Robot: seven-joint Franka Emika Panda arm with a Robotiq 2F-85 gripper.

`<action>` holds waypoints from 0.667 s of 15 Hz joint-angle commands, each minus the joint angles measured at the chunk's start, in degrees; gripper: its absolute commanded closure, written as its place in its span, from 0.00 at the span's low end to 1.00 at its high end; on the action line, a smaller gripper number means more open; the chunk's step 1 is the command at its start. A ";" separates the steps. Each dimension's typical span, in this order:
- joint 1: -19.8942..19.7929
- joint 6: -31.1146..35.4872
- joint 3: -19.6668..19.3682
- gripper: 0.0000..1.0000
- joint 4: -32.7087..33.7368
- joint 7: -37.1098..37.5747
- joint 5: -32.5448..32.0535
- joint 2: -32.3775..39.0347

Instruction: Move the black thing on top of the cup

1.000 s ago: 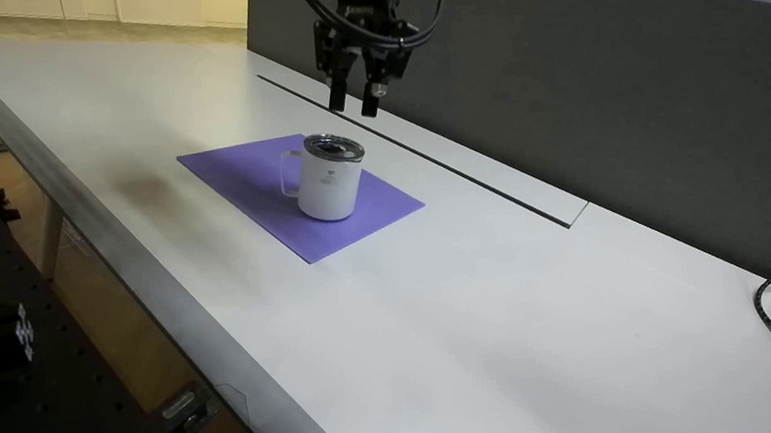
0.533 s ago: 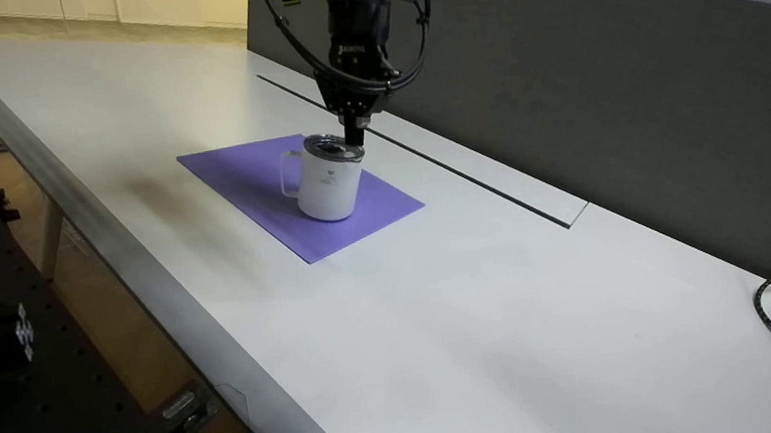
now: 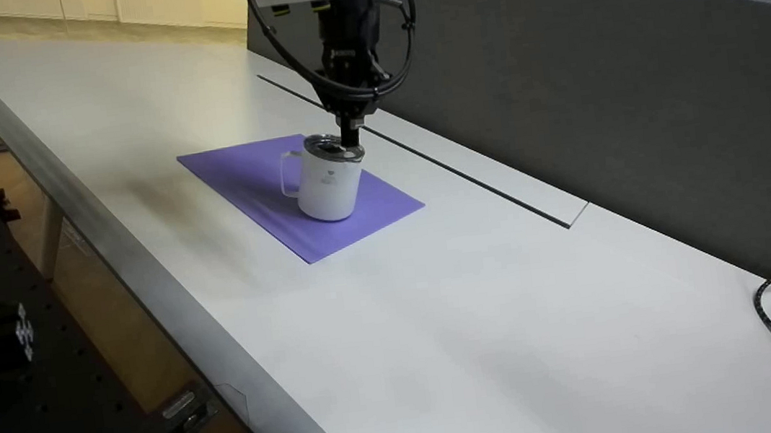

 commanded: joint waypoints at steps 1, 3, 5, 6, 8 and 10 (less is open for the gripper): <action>1.28 1.75 -1.37 1.00 -1.23 3.67 -1.41 -0.31; 1.50 2.17 -1.50 1.00 -1.63 4.05 -1.29 -0.22; 1.60 2.64 -1.51 1.00 -1.99 4.11 -0.82 -0.19; 1.62 3.01 -1.48 1.00 -2.21 4.20 -0.46 -0.22; 1.83 4.24 -1.69 1.00 -2.72 4.98 -0.73 -0.31; 2.00 5.53 -1.93 1.00 -3.20 5.35 -0.81 -0.18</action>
